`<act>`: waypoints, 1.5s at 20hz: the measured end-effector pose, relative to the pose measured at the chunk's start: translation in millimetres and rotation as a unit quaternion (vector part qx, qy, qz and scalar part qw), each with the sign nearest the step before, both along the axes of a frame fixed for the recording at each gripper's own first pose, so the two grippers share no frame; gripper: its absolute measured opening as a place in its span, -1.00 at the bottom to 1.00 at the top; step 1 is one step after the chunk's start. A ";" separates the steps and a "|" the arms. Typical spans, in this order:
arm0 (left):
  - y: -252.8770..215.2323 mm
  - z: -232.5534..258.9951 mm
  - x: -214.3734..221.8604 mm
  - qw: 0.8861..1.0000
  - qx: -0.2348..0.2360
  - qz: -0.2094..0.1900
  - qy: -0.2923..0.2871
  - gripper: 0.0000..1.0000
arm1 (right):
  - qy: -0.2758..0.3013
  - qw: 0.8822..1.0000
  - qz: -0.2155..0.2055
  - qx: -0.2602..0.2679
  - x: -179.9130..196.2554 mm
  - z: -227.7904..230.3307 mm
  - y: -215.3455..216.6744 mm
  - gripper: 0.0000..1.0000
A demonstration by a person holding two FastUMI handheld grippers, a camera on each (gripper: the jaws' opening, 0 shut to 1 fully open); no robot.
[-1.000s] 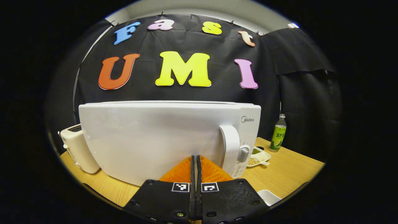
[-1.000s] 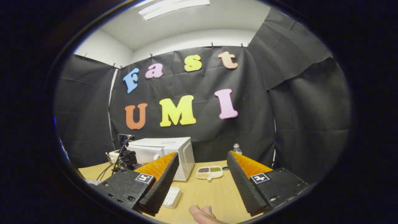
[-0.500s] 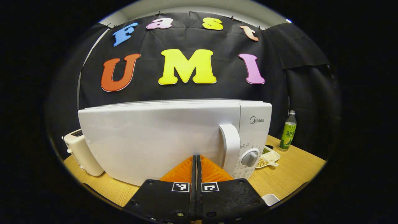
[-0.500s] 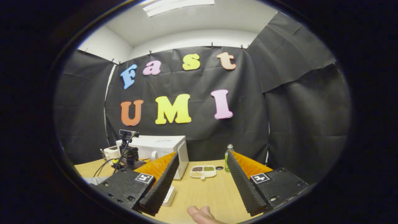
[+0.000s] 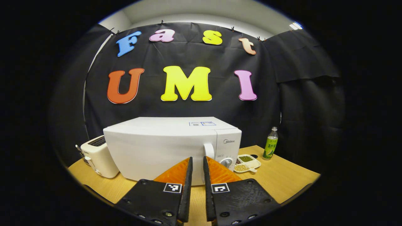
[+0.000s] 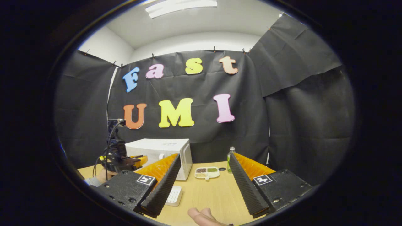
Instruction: Open the microwave oven with the left hand, put the food in, and close the microwave oven.
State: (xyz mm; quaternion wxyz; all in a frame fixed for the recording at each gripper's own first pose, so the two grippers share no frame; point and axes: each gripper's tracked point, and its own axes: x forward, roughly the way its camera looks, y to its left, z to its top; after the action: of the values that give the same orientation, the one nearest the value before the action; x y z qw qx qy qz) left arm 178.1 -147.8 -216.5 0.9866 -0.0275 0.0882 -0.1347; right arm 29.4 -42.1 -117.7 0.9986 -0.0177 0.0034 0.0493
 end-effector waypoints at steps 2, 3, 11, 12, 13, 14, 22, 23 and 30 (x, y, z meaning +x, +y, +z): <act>3.4 18.0 -29.9 1.000 -0.001 -0.005 -0.005 -0.06 | -0.002 1.000 -0.006 0.000 -9.2 3.2 0.0 0.83; 5.2 25.1 -43.4 1.000 0.000 -0.003 -0.004 0.32 | -0.002 1.000 -0.011 -0.001 -13.3 5.2 -0.3 0.83; 54.5 85.4 -137.2 0.998 0.022 0.053 -0.008 0.90 | -0.017 1.000 -0.022 -0.004 -41.3 28.0 17.0 0.96; 62.9 94.4 -146.9 0.998 0.029 0.062 -0.014 0.90 | -0.018 1.000 -0.024 -0.007 -43.1 32.3 19.9 0.96; 71.4 104.4 -157.7 0.997 0.036 0.070 -0.020 0.89 | -0.018 0.999 -0.026 -0.012 -46.5 34.7 20.8 0.96; 80.9 113.3 -168.4 0.995 0.039 0.084 -0.027 0.89 | -0.019 0.999 -0.029 -0.016 -48.5 40.0 22.9 0.96; 111.1 154.4 -244.5 0.991 0.014 0.118 -0.058 0.89 | -0.037 0.998 -0.039 -0.036 -76.3 64.2 34.6 0.96; 110.9 157.3 -251.7 0.991 0.010 0.115 -0.062 0.89 | -0.037 0.998 -0.036 -0.035 -80.6 63.1 35.1 0.96; 119.5 148.9 -282.6 0.993 -0.015 0.107 -0.056 0.90 | -0.020 1.000 -0.020 -0.012 -86.3 52.7 41.1 0.96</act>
State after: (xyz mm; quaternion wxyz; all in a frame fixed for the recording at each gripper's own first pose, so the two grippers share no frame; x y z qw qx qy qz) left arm -104.4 -28.3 -67.7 0.9982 -0.0444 0.0270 -0.0308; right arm -56.9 -1.1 -65.0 0.9990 -0.0305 -0.0155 0.0293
